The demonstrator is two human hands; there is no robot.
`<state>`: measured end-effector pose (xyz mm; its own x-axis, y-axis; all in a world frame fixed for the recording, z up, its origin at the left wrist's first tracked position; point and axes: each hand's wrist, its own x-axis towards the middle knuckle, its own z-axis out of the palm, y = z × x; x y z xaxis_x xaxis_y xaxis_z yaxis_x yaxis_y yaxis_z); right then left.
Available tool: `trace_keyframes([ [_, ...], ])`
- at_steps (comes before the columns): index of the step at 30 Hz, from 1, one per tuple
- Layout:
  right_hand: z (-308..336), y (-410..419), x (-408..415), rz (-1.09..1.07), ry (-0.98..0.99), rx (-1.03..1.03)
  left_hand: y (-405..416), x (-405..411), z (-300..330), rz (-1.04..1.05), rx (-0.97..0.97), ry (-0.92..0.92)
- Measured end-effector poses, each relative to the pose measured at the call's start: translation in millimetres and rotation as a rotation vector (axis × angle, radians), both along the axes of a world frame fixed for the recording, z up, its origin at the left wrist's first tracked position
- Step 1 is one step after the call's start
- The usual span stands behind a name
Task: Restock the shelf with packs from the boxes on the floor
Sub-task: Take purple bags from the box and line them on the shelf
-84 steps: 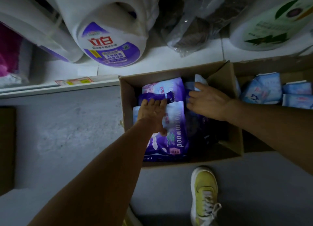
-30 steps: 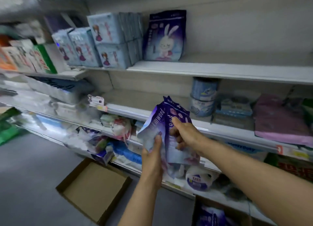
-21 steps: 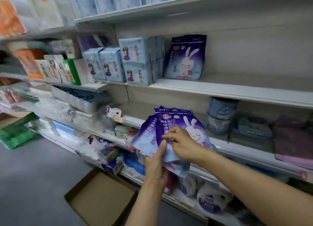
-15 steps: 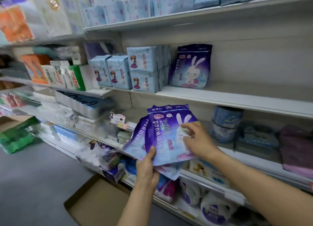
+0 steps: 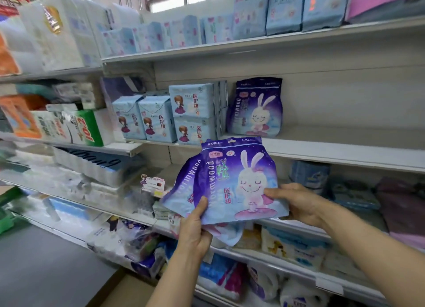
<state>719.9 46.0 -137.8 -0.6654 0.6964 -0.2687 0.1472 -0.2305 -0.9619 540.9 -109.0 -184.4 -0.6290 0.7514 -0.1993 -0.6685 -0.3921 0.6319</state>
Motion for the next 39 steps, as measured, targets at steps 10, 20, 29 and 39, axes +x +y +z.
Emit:
trace_keyframes([
  [10,38.6,45.7,-10.4,-0.28,0.189,0.142,40.4,-27.9,6.2,-0.047,0.064,0.001],
  [20,71.3,149.9,-45.4,-0.616,0.264,0.339,79.1,-49.9,-2.0,-0.098,0.131,0.02],
  [29,56.1,218.9,-89.9,-0.534,-0.033,0.46,116.9,-50.7,-6.5,-0.099,0.138,0.011],
  [39,51.5,263.7,-122.3,-0.464,-0.091,0.416,140.4,-48.4,-4.0,-0.09,0.11,-0.016],
])
